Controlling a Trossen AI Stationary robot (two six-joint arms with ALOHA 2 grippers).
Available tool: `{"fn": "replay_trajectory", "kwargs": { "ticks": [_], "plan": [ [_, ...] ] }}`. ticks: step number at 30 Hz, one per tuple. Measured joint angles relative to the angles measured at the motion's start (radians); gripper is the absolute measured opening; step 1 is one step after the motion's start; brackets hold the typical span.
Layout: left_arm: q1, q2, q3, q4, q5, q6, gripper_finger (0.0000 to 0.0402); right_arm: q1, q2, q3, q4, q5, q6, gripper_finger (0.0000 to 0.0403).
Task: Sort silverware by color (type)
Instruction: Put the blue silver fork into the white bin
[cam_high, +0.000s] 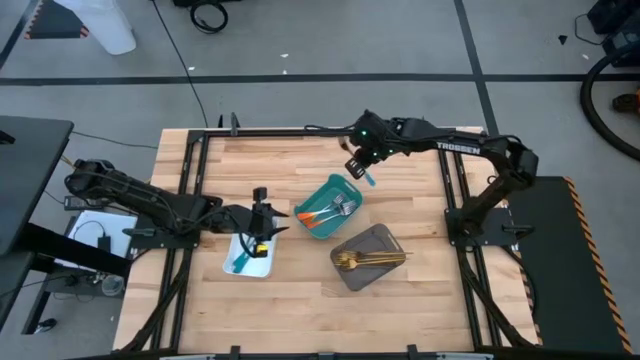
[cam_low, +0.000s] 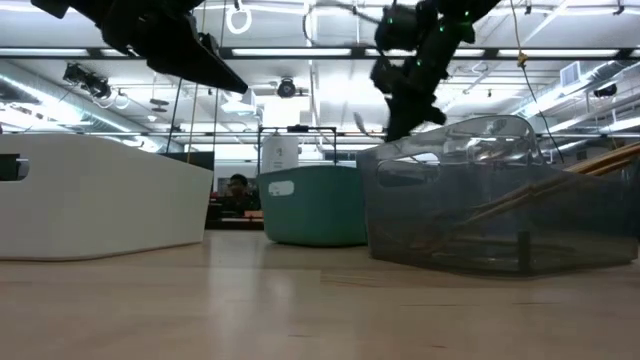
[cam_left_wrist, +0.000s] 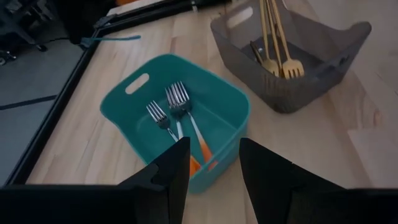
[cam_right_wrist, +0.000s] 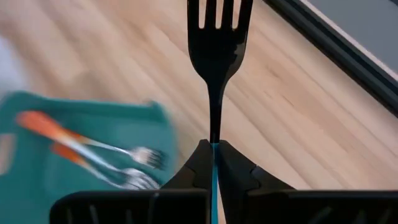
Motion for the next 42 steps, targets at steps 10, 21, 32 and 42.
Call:
{"fn": "replay_trajectory", "kwargs": {
  "ticks": [10,21,32,42],
  "plan": [
    [0.018,0.0,0.0,0.037,-0.002,-0.057,0.0148,0.146,0.016,-0.006,0.317,-0.07,-0.092,0.0015],
    [0.018,0.0,0.0,0.054,-0.001,-0.102,0.0148,0.257,0.071,-0.014,0.548,-0.067,-0.163,0.0015],
    [0.017,0.0,0.0,0.076,0.0,-0.103,0.0148,0.332,0.123,-0.014,0.674,-0.062,-0.174,0.0016],
    [0.016,0.0,0.0,0.077,0.0,-0.13,0.0148,0.392,0.153,-0.013,0.75,-0.04,-0.197,0.0016]
  ]
}}
